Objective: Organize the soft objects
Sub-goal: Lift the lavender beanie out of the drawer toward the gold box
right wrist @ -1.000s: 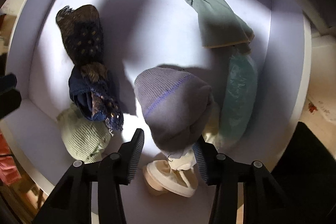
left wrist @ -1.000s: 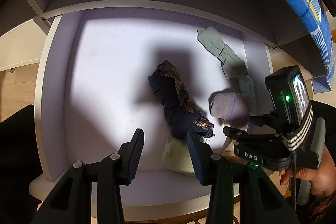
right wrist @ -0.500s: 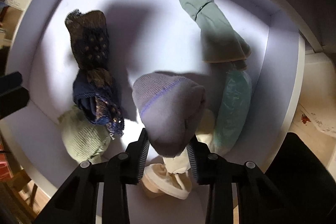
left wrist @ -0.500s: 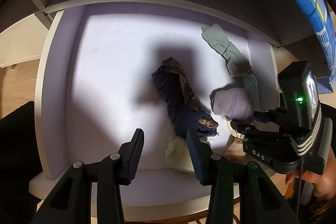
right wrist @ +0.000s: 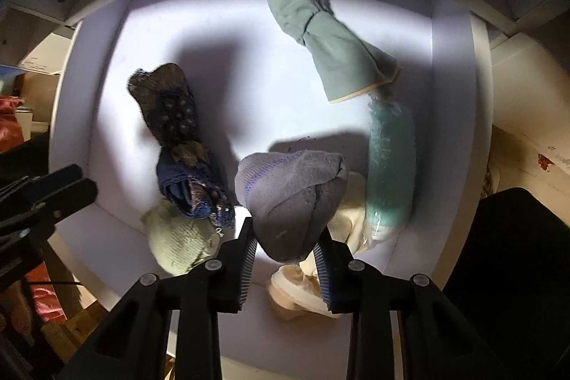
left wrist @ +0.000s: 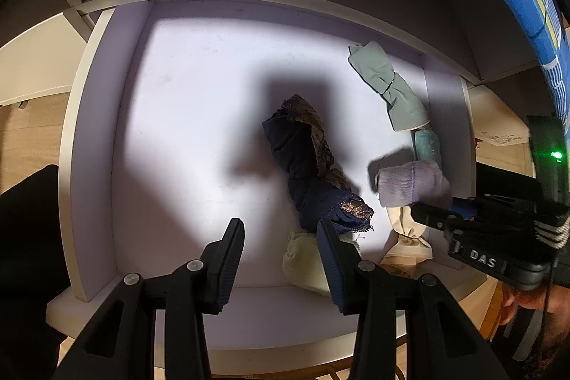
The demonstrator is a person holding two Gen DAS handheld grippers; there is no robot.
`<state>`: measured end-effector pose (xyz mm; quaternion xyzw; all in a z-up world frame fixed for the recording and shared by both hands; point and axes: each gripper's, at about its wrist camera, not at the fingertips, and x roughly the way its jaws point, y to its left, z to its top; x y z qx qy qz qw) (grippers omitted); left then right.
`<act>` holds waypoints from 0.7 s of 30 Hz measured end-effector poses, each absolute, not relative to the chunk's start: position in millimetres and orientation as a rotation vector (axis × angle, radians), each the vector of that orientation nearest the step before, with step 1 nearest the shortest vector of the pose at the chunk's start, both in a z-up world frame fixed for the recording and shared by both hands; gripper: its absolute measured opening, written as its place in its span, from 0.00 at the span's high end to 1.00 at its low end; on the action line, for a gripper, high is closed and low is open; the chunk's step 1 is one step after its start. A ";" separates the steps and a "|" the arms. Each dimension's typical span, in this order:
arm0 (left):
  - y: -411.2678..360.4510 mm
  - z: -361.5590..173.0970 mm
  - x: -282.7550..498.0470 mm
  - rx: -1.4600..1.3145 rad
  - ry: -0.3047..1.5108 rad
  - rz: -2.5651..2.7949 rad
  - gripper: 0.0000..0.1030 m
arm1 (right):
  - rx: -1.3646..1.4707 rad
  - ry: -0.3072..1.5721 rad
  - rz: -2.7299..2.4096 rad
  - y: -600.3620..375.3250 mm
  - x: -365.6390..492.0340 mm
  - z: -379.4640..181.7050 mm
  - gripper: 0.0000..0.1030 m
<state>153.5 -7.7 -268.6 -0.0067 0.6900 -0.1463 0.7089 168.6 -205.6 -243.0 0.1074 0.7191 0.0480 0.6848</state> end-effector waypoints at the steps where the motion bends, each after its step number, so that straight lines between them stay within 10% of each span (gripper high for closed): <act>1: -8.1 -268.7 153.8 -0.013 1.533 -0.325 0.59 | 0.240 1.606 0.110 -207.3 171.0 -237.9 0.70; 21: -10.3 -264.8 153.1 -0.005 1.528 -0.346 0.59 | 0.254 1.403 0.212 -221.0 132.4 -128.3 0.70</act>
